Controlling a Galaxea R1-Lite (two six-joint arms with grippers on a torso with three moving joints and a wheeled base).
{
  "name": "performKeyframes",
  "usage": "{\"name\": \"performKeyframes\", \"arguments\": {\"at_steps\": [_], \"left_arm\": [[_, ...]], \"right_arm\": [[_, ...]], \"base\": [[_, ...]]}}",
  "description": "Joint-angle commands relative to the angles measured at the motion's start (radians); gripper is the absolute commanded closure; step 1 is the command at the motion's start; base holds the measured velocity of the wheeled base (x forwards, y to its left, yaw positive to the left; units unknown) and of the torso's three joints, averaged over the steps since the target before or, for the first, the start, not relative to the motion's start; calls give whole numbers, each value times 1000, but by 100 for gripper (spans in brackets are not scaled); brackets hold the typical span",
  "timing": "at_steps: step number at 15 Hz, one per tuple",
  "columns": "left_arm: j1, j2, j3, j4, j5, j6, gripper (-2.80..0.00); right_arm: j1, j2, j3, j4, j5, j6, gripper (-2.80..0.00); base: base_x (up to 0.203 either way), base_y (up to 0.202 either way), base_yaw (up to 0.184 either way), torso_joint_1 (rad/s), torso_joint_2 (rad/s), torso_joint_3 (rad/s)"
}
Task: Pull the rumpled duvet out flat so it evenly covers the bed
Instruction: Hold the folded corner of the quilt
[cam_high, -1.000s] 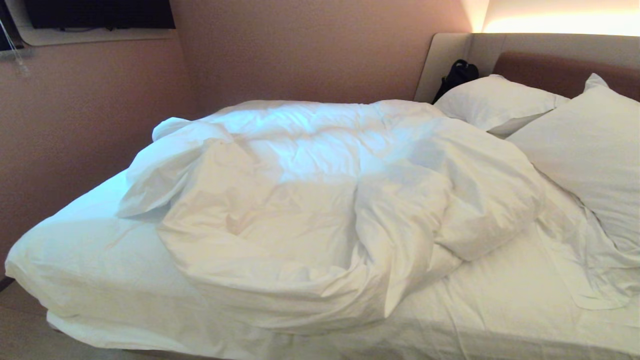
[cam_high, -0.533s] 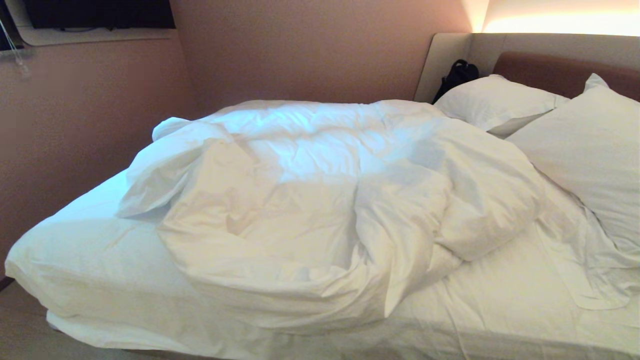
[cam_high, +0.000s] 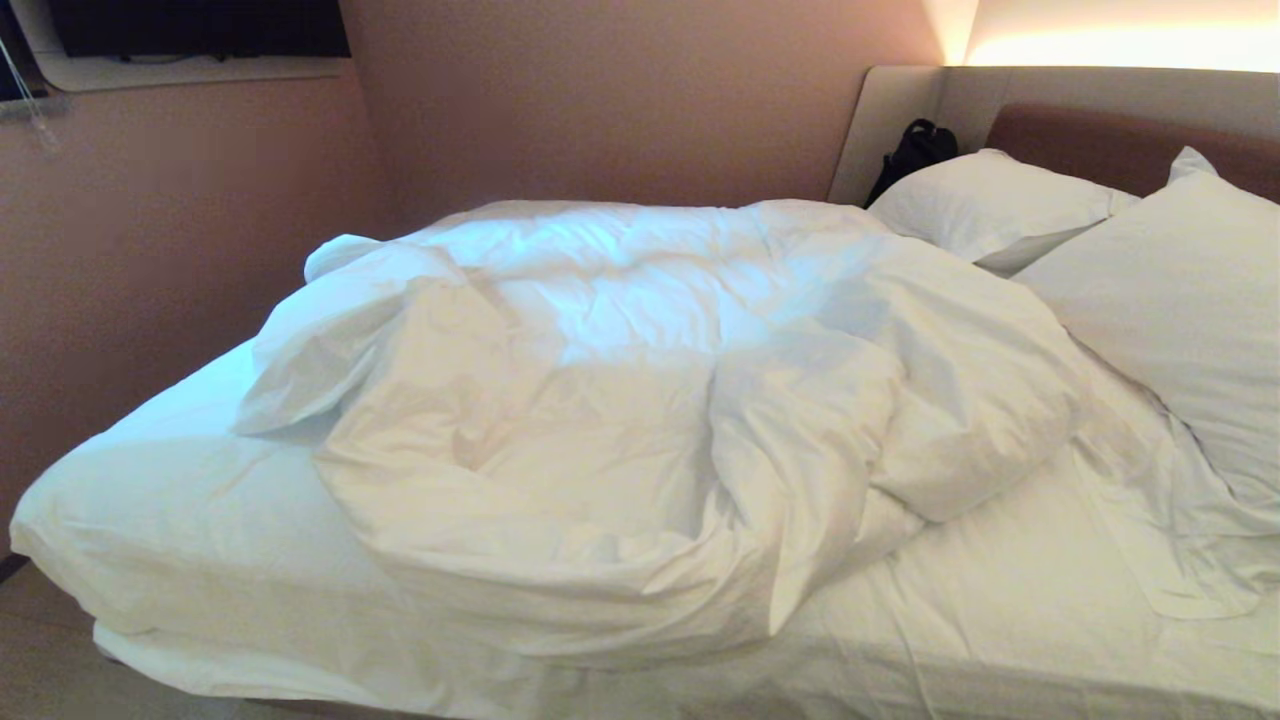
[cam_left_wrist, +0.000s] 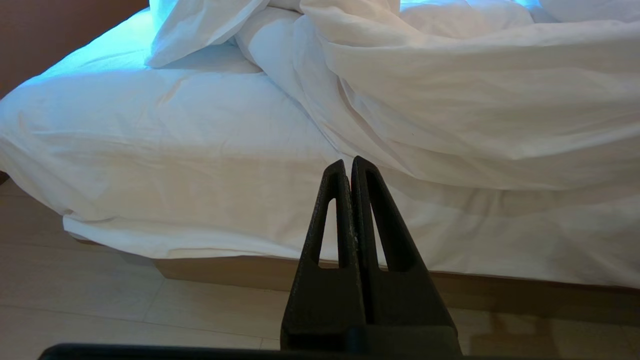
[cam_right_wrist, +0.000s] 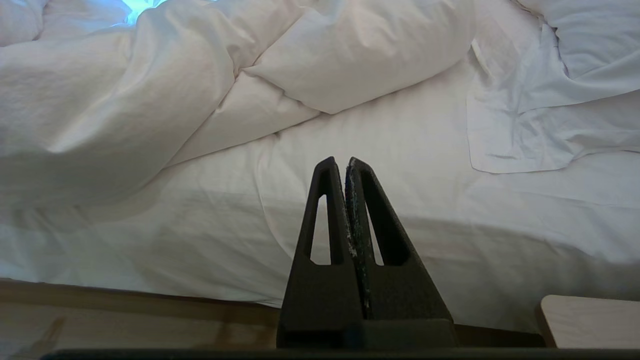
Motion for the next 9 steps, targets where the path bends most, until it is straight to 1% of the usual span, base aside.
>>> {"name": "performKeyframes", "arguments": {"at_steps": [1, 9], "left_arm": [[0, 0, 0, 0, 0, 0, 0], [0, 0, 0, 0, 0, 0, 0]], "right_arm": [[0, 0, 0, 0, 0, 0, 0], [0, 0, 0, 0, 0, 0, 0]], "base": [[0, 0, 0, 0, 0, 0], [0, 0, 0, 0, 0, 0]]}}
